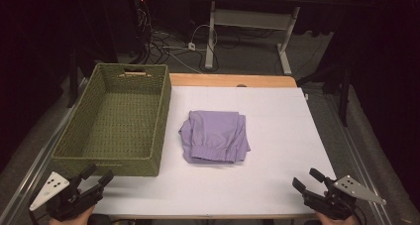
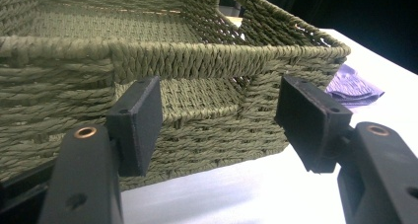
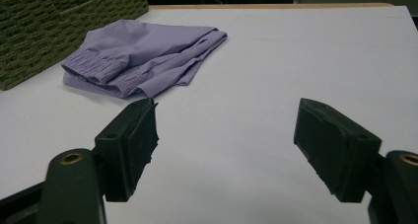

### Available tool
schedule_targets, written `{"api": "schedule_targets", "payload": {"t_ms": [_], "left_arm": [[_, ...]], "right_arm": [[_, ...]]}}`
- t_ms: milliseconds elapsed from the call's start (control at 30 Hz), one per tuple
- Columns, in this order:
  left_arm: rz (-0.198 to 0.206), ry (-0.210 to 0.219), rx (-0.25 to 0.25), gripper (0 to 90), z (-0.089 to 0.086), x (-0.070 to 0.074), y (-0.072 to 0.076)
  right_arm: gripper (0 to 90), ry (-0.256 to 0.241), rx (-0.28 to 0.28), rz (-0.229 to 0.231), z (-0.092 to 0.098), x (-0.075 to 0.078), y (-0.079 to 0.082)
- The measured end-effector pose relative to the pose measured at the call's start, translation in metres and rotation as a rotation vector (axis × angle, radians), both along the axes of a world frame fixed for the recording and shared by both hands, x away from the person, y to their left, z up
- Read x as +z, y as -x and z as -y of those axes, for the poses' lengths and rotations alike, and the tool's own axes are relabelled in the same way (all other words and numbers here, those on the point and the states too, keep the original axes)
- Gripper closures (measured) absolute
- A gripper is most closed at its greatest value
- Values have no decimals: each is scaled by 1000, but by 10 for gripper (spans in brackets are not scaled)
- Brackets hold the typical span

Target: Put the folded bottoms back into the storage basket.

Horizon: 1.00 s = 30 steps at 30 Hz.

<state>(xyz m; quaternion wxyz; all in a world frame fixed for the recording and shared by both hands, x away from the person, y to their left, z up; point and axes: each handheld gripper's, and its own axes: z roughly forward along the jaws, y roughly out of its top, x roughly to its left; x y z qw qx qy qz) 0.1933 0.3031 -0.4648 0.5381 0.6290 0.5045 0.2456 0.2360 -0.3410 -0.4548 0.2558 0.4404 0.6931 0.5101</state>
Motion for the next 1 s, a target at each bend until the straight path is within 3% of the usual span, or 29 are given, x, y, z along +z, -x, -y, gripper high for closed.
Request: {"api": "schedule_targets", "payload": {"t_ms": [533, 1000], "left_arm": [[2, -11, -34, 333, 2, 2, -1], [21, -29, -98, 332, 14, 11, 0]], "right_arm": [[254, -5, 0, -2, 0, -1, 0], [269, 4, 6, 8, -1, -1, 0]]}}
